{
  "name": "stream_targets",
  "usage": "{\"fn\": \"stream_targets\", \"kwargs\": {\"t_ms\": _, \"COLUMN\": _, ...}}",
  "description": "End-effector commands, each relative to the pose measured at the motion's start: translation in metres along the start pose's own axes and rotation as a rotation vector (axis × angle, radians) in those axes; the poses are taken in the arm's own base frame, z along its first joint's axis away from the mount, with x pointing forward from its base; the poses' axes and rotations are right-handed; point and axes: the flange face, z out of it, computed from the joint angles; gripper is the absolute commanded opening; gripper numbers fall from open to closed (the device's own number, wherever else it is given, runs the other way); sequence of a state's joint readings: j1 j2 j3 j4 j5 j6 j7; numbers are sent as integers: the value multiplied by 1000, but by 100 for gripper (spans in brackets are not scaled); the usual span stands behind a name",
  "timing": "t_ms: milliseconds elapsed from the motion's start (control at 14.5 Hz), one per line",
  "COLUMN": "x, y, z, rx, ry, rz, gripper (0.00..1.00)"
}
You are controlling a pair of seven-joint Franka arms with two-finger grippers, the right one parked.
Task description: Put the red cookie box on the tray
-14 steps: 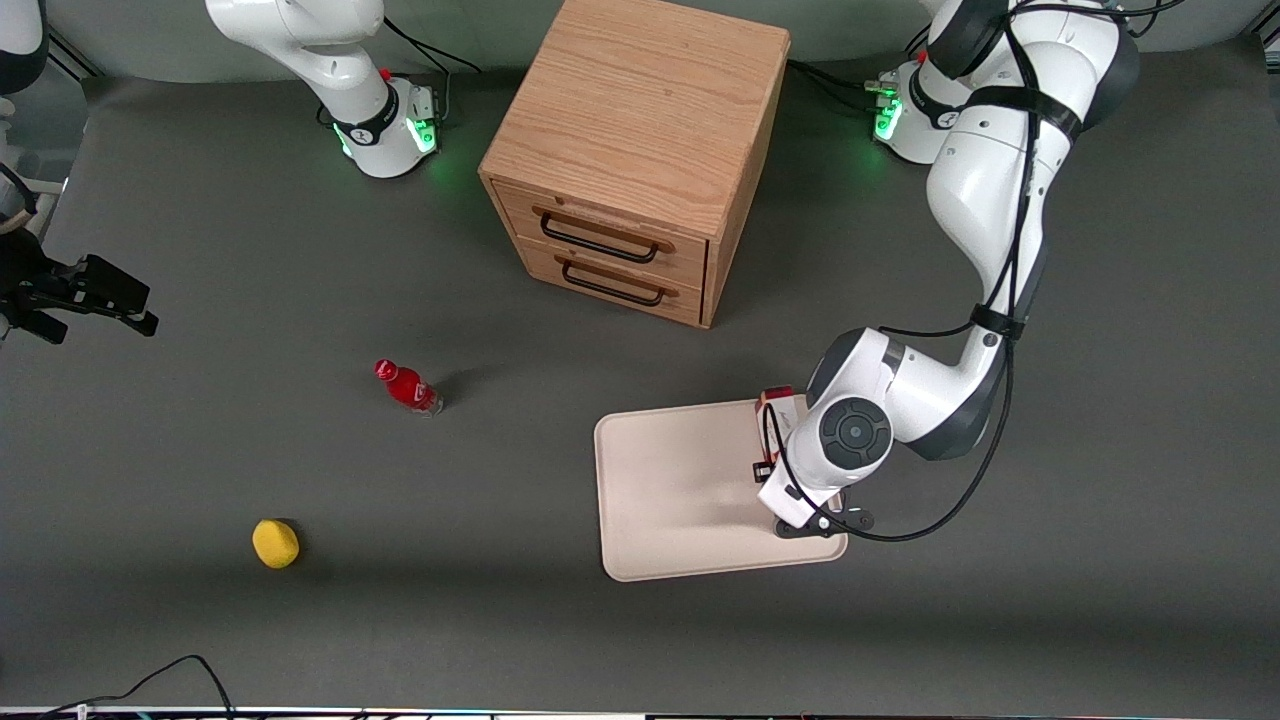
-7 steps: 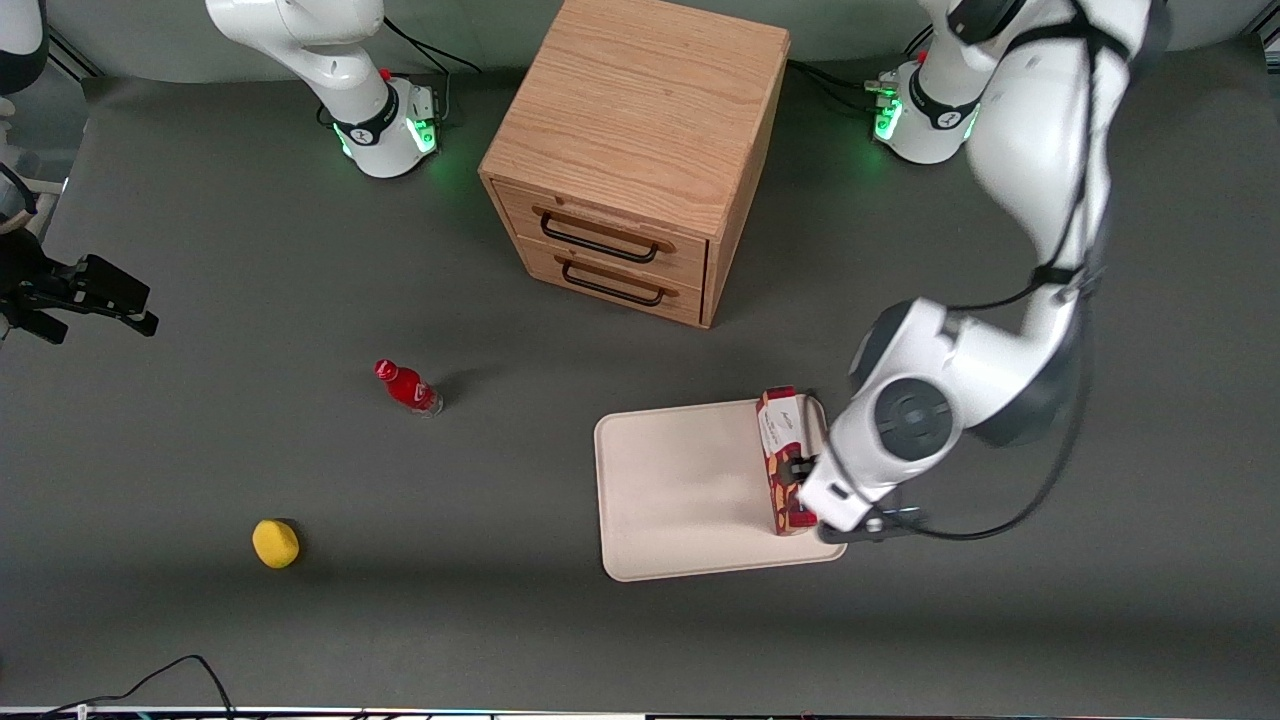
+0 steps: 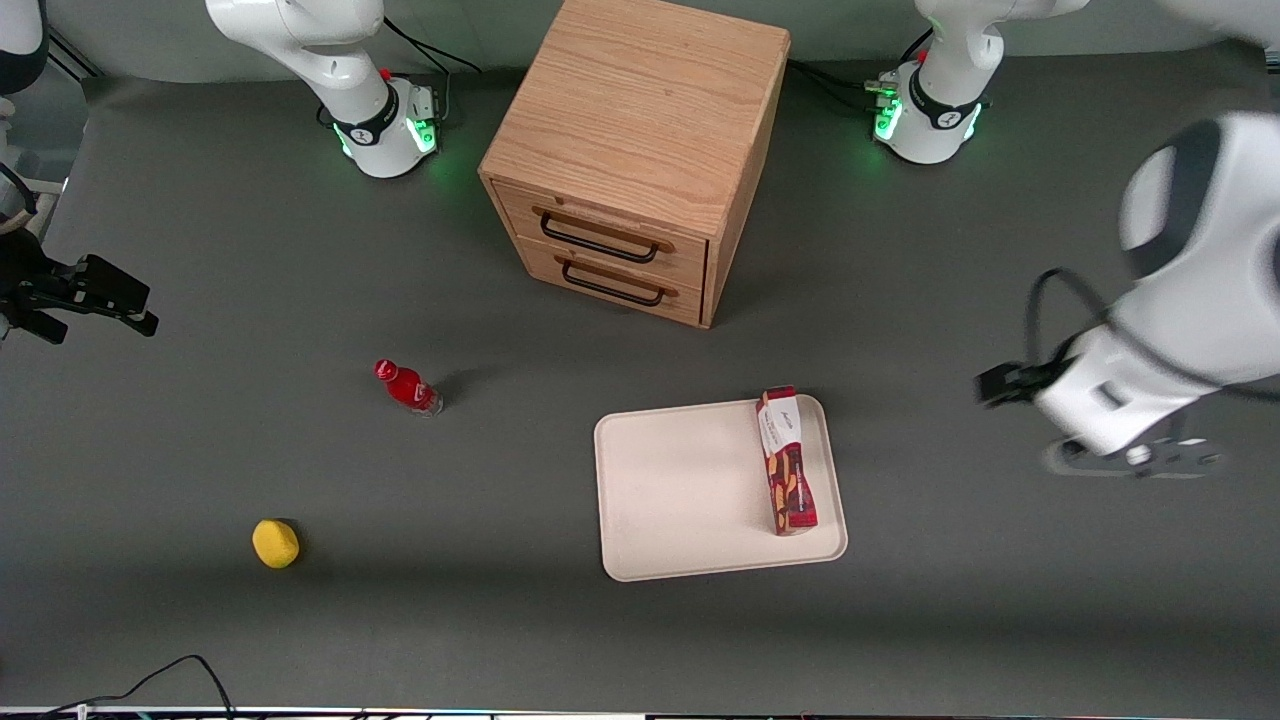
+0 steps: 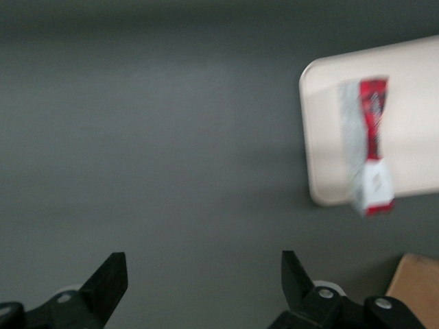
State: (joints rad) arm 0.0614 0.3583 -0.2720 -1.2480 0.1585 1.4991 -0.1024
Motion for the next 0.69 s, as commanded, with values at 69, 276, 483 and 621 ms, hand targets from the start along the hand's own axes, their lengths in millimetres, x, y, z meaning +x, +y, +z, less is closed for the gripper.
{"fn": "stream_targets", "kwargs": {"t_ms": 69, "x": -78, "y": -32, "z": -32, "rx": 20, "ry": -10, "rz": 72, "gripper": 100}}
{"fn": "stream_targets", "kwargs": {"t_ms": 276, "x": -114, "y": -26, "z": -61, "rx": 46, "ry": -1, "rz": 143, "gripper": 100}}
{"fn": "stream_targets", "kwargs": {"t_ms": 483, "x": -136, "y": -34, "z": -81, "rx": 10, "ry": 6, "rz": 124, "gripper": 100}}
{"fn": "stream_targets", "kwargs": {"t_ms": 621, "x": -139, "y": -36, "z": -85, "rx": 7, "ry": 9, "rz": 127, "gripper": 100}}
